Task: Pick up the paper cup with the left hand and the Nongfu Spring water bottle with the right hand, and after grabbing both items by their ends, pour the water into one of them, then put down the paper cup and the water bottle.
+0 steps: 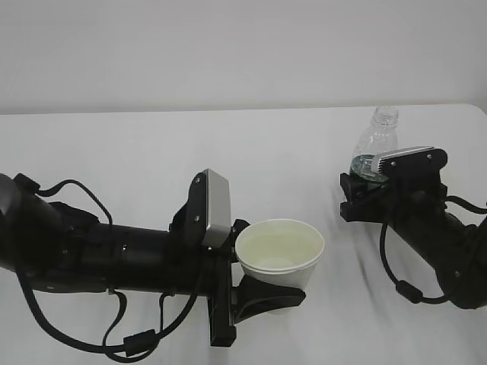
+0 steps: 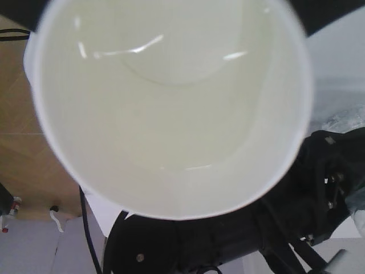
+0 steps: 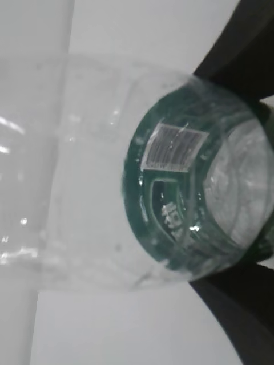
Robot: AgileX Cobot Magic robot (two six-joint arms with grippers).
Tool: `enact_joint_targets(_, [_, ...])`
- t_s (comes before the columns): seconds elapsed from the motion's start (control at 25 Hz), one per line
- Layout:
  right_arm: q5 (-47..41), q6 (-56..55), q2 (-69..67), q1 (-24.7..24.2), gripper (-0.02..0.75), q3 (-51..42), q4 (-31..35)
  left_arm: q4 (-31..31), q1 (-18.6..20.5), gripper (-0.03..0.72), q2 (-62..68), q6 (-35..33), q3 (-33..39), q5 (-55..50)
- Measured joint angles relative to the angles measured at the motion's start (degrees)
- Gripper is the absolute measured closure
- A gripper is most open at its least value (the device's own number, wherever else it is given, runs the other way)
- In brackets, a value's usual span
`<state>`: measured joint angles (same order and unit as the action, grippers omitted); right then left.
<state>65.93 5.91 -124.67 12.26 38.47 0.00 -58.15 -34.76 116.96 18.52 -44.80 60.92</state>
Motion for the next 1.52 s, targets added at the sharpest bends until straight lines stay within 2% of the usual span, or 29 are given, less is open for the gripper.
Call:
enact_joint_targets(0.72, [0.0,-2.4,4.8,0.0,0.161,-4.3,-2.7,0.0,0.0,0.287,0.0,0.0,0.0,0.0])
enact_joint_targets(1.52, [0.0,-2.6,13.9,0.0,0.16,-14.0,-2.9,0.0,0.0,0.288,0.0,0.0,0.0,0.0])
